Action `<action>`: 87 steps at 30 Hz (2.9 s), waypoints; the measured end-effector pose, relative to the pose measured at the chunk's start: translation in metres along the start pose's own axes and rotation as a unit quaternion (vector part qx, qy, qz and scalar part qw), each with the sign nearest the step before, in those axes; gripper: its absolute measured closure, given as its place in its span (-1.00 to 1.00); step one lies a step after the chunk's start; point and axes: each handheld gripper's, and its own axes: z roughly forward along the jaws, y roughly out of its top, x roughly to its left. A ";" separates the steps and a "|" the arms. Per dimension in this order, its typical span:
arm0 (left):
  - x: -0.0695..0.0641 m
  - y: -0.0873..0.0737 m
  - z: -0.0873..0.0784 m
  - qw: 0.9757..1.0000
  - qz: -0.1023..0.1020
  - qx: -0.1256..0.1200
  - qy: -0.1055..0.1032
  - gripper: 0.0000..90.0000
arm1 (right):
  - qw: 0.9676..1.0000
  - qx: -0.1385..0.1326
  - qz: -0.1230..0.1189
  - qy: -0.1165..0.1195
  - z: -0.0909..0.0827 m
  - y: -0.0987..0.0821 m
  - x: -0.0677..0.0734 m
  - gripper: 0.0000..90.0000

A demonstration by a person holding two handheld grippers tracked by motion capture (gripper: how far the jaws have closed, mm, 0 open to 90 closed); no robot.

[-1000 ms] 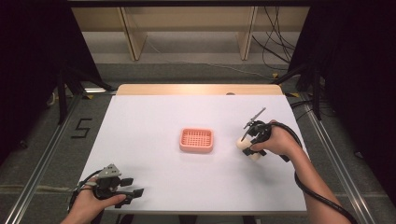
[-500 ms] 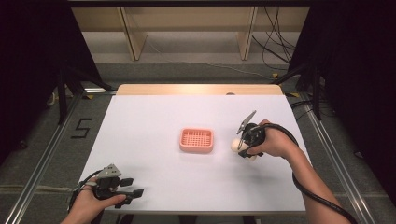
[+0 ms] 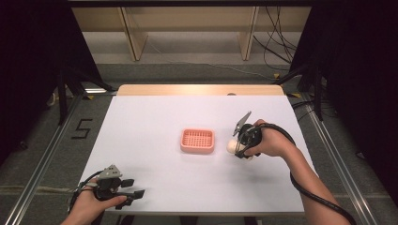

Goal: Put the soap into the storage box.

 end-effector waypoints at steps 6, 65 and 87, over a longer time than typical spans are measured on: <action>-0.001 0.000 0.001 1.000 -0.010 -0.004 -0.003 -0.26 | 1.000 -0.005 -0.005 0.001 0.001 0.009 0.001 0.12; -0.001 0.002 0.000 1.000 0.004 0.000 -0.004 -0.26 | 0.999 -0.010 -0.033 -0.005 0.001 0.060 0.001 0.12; -0.002 0.002 0.000 1.000 -0.001 -0.007 -0.004 -0.26 | 0.999 -0.010 -0.030 -0.004 0.001 0.070 0.002 0.12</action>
